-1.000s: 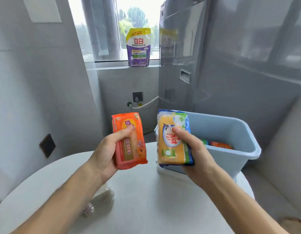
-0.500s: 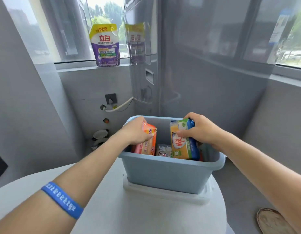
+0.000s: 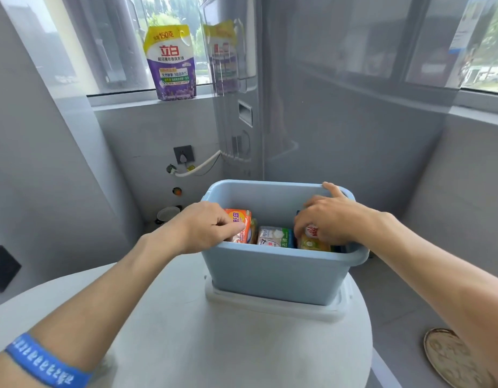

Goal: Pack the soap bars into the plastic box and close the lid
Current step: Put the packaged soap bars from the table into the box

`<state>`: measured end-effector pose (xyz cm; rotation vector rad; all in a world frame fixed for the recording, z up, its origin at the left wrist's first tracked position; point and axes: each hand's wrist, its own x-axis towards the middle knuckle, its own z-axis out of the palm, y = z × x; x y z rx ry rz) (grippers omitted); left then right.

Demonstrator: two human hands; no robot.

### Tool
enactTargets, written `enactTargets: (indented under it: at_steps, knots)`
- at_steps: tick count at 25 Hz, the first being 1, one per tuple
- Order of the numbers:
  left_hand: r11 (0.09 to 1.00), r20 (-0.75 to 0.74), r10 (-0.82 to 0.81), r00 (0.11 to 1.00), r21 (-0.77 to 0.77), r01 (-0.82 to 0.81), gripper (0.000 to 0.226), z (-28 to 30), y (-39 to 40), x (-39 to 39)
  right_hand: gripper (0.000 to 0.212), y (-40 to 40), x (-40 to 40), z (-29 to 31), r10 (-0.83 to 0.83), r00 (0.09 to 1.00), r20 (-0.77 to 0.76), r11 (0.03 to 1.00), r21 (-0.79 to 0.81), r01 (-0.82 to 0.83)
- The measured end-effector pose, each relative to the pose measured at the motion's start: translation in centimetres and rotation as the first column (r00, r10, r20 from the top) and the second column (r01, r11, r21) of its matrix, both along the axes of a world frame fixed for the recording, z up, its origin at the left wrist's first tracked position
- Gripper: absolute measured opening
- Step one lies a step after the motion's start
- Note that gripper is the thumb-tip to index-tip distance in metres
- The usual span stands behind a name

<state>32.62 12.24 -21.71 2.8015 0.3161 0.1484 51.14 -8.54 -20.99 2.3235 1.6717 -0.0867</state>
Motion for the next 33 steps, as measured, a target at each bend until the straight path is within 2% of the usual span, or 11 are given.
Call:
enactTargets:
  at_steps: [5, 8, 10, 12, 16, 18, 21, 24, 28, 31, 33]
  knots:
    - [0.999, 0.062, -0.022, 0.998, 0.038, 0.02, 0.054, -0.7, -0.9, -1.7, 0.045, -0.1, -1.1, 0.4, -0.053, 0.998, -0.017, 0.997, 0.055, 0.054]
    - [0.996, 0.319, 0.034, 0.947, -0.093, -0.004, 0.043, -1.4, -1.9, -4.2, 0.048, 1.0, -3.5, 1.8, -0.09, 0.972, -0.218, 0.95, 0.275, 0.15]
    - [0.983, 0.48, 0.109, 0.87, -0.184, -0.021, 0.019, -1.8, -2.1, -7.3, 0.045, 2.6, -7.0, 2.1, 0.0, 0.945, -0.328, 0.878, 0.453, 0.157]
    - [0.961, 0.517, 0.226, 0.825, -0.256, -0.103, 0.019, -2.2, -1.3, -10.7, 0.037, 4.0, -11.3, 2.1, 0.132, 0.941, -0.313, 0.84, 0.54, 0.062]
    - [0.724, 0.425, 0.679, 0.599, -0.524, -0.449, 0.019, -2.7, 3.4, -20.2, 0.024, 6.7, -21.5, -0.3, 0.396, 0.872, -0.289, 0.777, 0.612, -0.15]
    - [0.601, 0.296, 0.79, 0.537, -0.546, -0.584, 0.02, -3.3, 5.4, -24.3, 0.027, 8.5, -25.8, -2.2, 0.474, 0.825, -0.308, 0.799, 0.544, -0.256]
    - [0.623, -0.02, 0.707, 0.707, -0.455, -0.636, 0.041, -4.8, 6.6, -28.7, 0.05, 12.6, -30.3, -5.1, 0.521, 0.793, -0.316, 0.828, 0.412, -0.38]
    - [0.766, -0.385, 0.434, 0.814, -0.319, -0.559, 0.116, -6.4, 6.7, -31.5, 0.09, 16.9, -32.3, -7.4, 0.503, 0.835, -0.223, 0.858, 0.249, -0.45]
    - [0.835, -0.341, 0.474, 0.812, -0.119, -0.538, 0.136, -8.5, 6.5, -31.5, 0.14, 19.7, -32.0, -10.2, 0.448, 0.866, -0.22, 0.894, 0.124, -0.431]
    - [0.87, -0.259, 0.452, 0.853, -0.084, -0.487, 0.132, -9.3, 5.6, -30.3, 0.139, 19.6, -30.6, -10.5, 0.437, 0.845, -0.308, 0.899, 0.188, -0.396]
    - [0.886, -0.239, 0.387, 0.891, -0.17, -0.431, 0.126, -9.5, 5.3, -30.5, 0.124, 18.8, -29.8, -10.7, 0.44, 0.824, -0.357, 0.895, 0.246, -0.372]
